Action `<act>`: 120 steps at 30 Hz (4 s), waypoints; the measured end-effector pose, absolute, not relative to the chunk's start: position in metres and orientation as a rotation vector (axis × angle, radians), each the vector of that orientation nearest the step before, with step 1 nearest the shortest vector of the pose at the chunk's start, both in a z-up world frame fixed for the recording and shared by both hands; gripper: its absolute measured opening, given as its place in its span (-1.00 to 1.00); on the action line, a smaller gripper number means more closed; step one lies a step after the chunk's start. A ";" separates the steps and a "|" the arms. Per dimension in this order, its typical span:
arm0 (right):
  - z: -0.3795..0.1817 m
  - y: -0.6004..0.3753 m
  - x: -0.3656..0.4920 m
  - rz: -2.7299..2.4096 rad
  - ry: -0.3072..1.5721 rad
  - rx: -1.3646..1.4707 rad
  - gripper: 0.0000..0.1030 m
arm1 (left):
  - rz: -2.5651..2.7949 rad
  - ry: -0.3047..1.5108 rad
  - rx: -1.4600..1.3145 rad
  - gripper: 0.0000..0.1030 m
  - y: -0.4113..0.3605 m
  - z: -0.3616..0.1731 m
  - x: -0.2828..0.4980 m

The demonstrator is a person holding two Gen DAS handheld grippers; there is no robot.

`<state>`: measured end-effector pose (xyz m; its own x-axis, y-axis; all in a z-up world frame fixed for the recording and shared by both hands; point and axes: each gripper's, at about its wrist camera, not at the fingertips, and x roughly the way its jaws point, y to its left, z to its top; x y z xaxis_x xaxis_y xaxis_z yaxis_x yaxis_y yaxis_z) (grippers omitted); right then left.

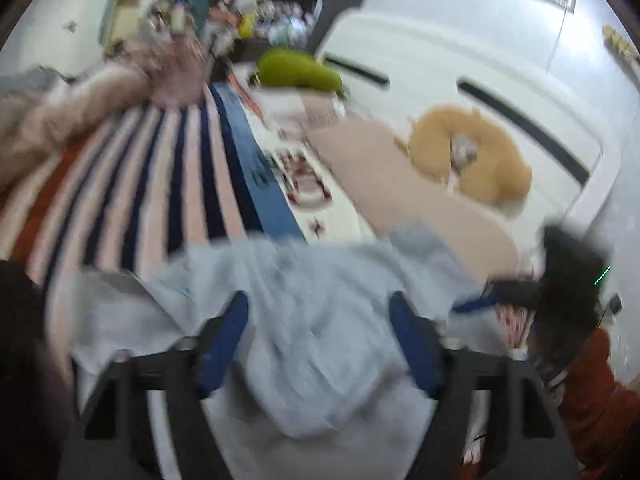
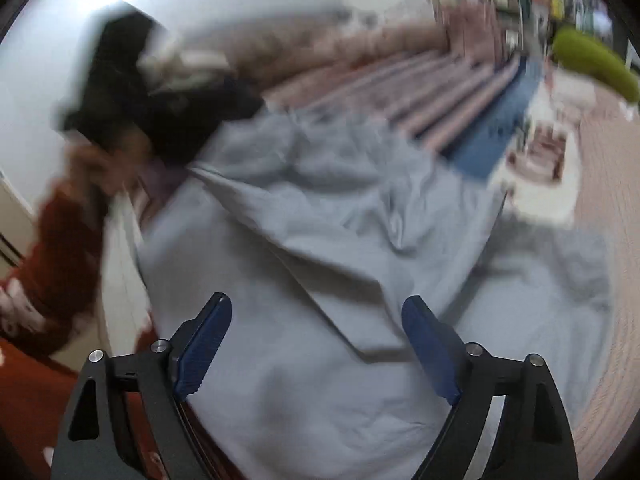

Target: Fold large clothes

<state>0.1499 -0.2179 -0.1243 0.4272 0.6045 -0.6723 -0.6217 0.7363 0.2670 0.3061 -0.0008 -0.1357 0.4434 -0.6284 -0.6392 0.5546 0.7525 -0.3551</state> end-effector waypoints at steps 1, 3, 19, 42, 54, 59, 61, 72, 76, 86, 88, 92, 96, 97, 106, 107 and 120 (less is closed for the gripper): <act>-0.121 -0.220 0.153 0.740 0.811 0.038 -0.09 | -0.741 0.879 -0.102 -0.17 -0.007 -0.151 0.308; -0.130 -0.217 0.171 0.642 0.835 0.105 -0.80 | -0.707 0.946 -0.097 -0.36 -0.012 -0.178 0.309; -0.182 -0.175 0.176 0.548 0.946 0.086 -0.63 | -0.558 0.836 -0.266 0.59 0.034 -0.189 0.227; -0.222 -0.128 0.165 0.449 0.950 0.042 -0.47 | -0.480 0.762 -0.688 -0.61 0.138 -0.259 0.131; -0.164 -0.250 0.105 0.402 0.737 0.218 -0.26 | -0.936 0.643 -0.357 -0.63 -0.018 -0.147 0.166; -0.129 -0.323 0.094 0.321 0.644 0.310 0.02 | -1.078 0.799 -0.276 -0.62 -0.102 -0.191 0.173; -0.124 -0.329 0.099 0.386 0.646 0.362 0.26 | -1.083 0.865 -0.250 -0.61 -0.121 -0.213 0.169; -0.176 -0.247 0.161 0.582 0.931 0.292 0.06 | -1.097 0.849 -0.172 -0.38 -0.123 -0.214 0.146; -0.165 -0.234 0.160 0.574 0.892 0.226 -0.68 | -1.111 0.817 -0.193 -0.01 -0.092 -0.201 0.128; -0.119 -0.307 0.098 0.439 0.744 0.289 -0.83 | -0.996 0.680 -0.244 0.66 -0.058 -0.151 0.151; -0.128 -0.327 0.094 0.403 0.771 0.305 -0.83 | -0.952 0.704 -0.227 0.78 -0.070 -0.158 0.172; -0.178 -0.344 0.104 0.311 0.891 0.257 -0.51 | -0.916 0.867 -0.203 0.79 -0.098 -0.199 0.205; -0.202 -0.351 0.100 0.274 0.893 0.245 -0.11 | -0.883 0.985 -0.230 0.94 -0.112 -0.244 0.222; -0.200 -0.352 0.093 0.268 0.887 0.231 -0.10 | -0.893 0.998 -0.275 0.96 -0.109 -0.250 0.222; -0.233 -0.369 0.055 0.338 0.980 0.411 -0.03 | -0.959 1.044 -0.453 0.31 -0.100 -0.277 0.224; -0.238 -0.369 0.057 0.345 0.975 0.441 -0.20 | -0.953 1.044 -0.460 0.09 -0.097 -0.275 0.221; -0.264 -0.250 0.110 0.693 1.025 0.562 -0.48 | -0.721 1.011 -0.473 -0.16 0.062 -0.245 0.177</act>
